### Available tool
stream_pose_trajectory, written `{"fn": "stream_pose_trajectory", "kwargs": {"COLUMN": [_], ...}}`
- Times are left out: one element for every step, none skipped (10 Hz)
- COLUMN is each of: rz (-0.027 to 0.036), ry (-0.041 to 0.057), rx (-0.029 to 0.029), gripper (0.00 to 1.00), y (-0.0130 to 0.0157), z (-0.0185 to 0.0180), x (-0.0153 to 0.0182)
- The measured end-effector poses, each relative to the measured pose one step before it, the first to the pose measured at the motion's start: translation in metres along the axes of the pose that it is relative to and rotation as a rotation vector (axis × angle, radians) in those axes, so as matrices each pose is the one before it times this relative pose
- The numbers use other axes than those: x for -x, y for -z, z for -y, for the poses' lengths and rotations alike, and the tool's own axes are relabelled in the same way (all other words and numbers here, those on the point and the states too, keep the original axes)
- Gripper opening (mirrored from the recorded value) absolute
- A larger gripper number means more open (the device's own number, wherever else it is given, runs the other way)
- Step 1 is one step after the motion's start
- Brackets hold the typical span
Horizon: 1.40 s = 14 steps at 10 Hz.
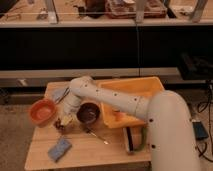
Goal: Place grapes in red bowl
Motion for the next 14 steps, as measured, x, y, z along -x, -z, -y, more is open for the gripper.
{"fn": "stream_pose_trajectory", "kwargs": {"rz": [-0.01707,-0.01712,-0.00971,-0.01094,-0.00644,-0.00661,-0.00717,-0.00641,-0.00157,0.00246,0.00718,-0.00157,0.00008,-0.00048], "ry": [0.01811,0.01815,0.01502,0.0185,0.0145,0.00954,0.00774,0.01135,0.00841,0.00761,0.01672,-0.00241,0.00125,-0.00174], "rx": [-0.03226,-0.03535,-0.02303,-0.04002,-0.02751,-0.02011,-0.0146,-0.01761,-0.01347,-0.01024,-0.00726,-0.00161,0.00074,-0.00082], "gripper": [0.0,0.0,0.0,0.0,0.0,0.0,0.0,0.0,0.0,0.0,0.0,0.0,0.0,0.0], "y": [0.02859,0.02987,0.01753,0.02582,0.01485,0.00799,0.00179,-0.00215,-0.00201,-0.0032,-0.0057,0.00094,-0.00054,0.00063], "z": [0.00162,0.00386,0.004,0.00922,0.01025,0.0111,0.01076,0.00958,0.00795,0.00552,0.00426,0.00024,-0.00007,-0.00002], "x": [0.00775,0.00529,0.00359,0.00126,0.00094,0.00096,0.00194,0.00531,0.00815,0.00734,0.01122,-0.00196,0.00067,-0.00119]}}
